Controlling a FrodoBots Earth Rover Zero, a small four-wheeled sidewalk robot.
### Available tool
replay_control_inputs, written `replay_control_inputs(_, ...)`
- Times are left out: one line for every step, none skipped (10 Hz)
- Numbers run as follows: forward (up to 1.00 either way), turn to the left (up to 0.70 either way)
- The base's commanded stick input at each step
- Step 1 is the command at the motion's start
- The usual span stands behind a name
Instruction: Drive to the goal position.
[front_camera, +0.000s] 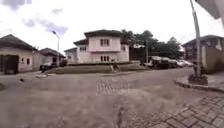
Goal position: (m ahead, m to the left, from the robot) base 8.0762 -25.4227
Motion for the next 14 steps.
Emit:
replay_control_inputs(0.7,0.0)
replay_control_inputs(0.7,0.0)
replay_control_inputs(0.7,0.0)
replay_control_inputs(0.7,0.0)
replay_control_inputs(0.7,0.0)
replay_control_inputs(0.7,0.0)
replay_control_inputs(0.7,0.0)
replay_control_inputs(0.7,0.0)
replay_control_inputs(0.7,0.0)
replay_control_inputs(0.7,0.0)
replay_control_inputs(0.7,0.0)
replay_control_inputs(0.7,0.0)
replay_control_inputs(0.7,0.0)
replay_control_inputs(0.7,0.0)
